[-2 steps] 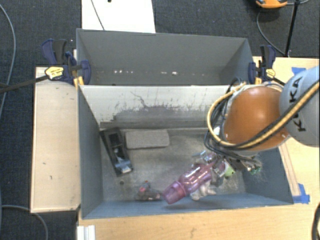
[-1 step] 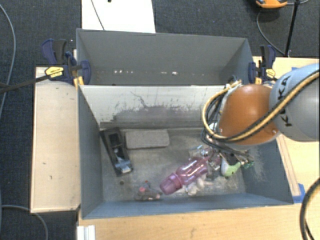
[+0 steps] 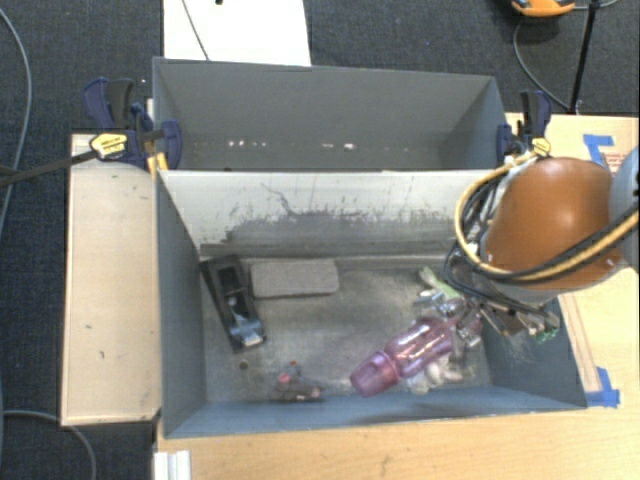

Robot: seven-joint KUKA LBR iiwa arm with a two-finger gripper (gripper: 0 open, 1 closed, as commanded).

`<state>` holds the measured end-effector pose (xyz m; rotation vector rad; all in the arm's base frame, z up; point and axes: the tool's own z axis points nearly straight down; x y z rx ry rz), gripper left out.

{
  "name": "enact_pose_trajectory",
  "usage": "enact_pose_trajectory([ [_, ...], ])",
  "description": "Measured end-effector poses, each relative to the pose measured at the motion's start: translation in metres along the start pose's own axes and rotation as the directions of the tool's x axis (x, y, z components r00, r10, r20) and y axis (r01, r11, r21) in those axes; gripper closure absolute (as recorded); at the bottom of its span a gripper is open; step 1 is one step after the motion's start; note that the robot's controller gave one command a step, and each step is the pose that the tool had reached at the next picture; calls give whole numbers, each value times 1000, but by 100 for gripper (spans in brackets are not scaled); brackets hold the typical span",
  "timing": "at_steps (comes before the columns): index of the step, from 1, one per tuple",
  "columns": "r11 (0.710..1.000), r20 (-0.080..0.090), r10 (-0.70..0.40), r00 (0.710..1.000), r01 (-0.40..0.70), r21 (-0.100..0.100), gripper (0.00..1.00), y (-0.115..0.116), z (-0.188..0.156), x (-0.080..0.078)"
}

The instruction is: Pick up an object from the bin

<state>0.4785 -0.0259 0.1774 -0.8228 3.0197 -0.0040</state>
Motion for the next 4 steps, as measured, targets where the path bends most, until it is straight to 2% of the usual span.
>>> enact_pose_trajectory([
  [1, 1000, 0, 0, 1000, 0, 0, 100, 0, 0, 0],
  [2, 983, 2, 181, 983, -181, -1, 100, -47, 100, 1],
  [3, 984, 2, 180, 984, -180, -1, 100, -47, 100, 1],
  [4, 924, 7, 383, 924, -383, -1, 100, -86, 108, -28],
])
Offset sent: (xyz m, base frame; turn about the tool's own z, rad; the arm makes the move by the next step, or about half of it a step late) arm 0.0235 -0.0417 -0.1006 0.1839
